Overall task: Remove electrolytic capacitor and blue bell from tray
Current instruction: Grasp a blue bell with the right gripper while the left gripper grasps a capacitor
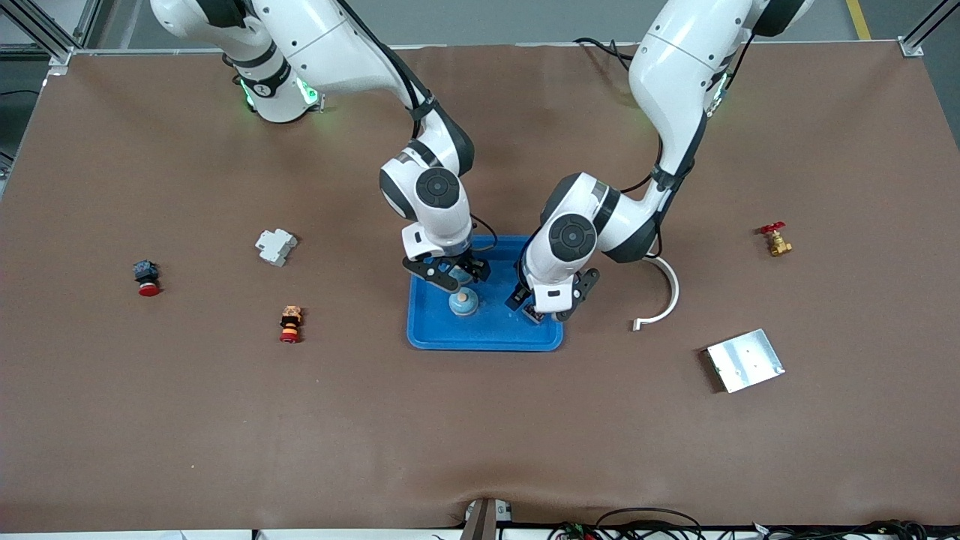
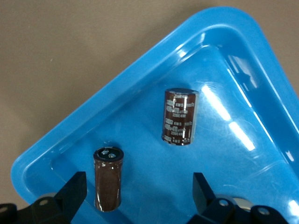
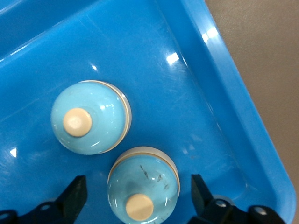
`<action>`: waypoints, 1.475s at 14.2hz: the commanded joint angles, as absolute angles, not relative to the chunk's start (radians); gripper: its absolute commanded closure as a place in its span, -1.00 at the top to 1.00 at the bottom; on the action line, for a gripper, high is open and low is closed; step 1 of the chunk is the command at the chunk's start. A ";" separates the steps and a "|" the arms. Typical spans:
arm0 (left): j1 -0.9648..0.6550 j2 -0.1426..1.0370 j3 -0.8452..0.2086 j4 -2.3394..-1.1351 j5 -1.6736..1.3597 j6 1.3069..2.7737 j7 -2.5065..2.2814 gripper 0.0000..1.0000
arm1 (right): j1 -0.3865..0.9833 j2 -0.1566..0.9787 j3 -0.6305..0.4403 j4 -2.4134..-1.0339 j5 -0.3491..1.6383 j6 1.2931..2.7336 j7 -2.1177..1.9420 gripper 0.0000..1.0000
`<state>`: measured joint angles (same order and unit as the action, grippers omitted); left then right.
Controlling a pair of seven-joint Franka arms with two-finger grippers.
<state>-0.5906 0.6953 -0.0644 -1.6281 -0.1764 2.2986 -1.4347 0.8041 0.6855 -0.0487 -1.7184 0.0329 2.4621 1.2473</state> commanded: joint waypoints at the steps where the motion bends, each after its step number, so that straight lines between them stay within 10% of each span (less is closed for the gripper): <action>1: -0.600 0.704 -0.063 -1.637 -0.155 2.318 -1.479 1.00 | 0.811 0.696 -0.054 -1.698 0.012 2.462 1.273 0.47; 4: -0.615 0.712 -0.063 -1.637 -0.163 2.313 -1.479 1.00 | 0.811 0.696 -0.054 -1.692 0.012 2.462 1.272 -0.88; 5: -0.617 0.713 -0.064 -1.637 -0.166 2.310 -1.479 1.00 | 0.811 0.696 -0.054 -1.690 0.012 2.461 1.272 -1.00; 16: -0.637 0.730 -0.069 -1.651 -0.166 2.310 -1.496 1.00 | 0.767 0.632 -0.055 -1.514 -0.006 2.108 1.146 -1.00; 21: -0.635 0.730 -0.069 -1.652 -0.166 2.310 -1.514 -0.24 | 0.687 0.503 -0.058 -1.564 -0.027 2.002 0.974 -1.00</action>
<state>-0.6300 0.7372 -0.0705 -1.6427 -0.1764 2.2995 -1.4903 0.7127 0.5823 -0.0679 -1.5063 0.0008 2.0163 1.0065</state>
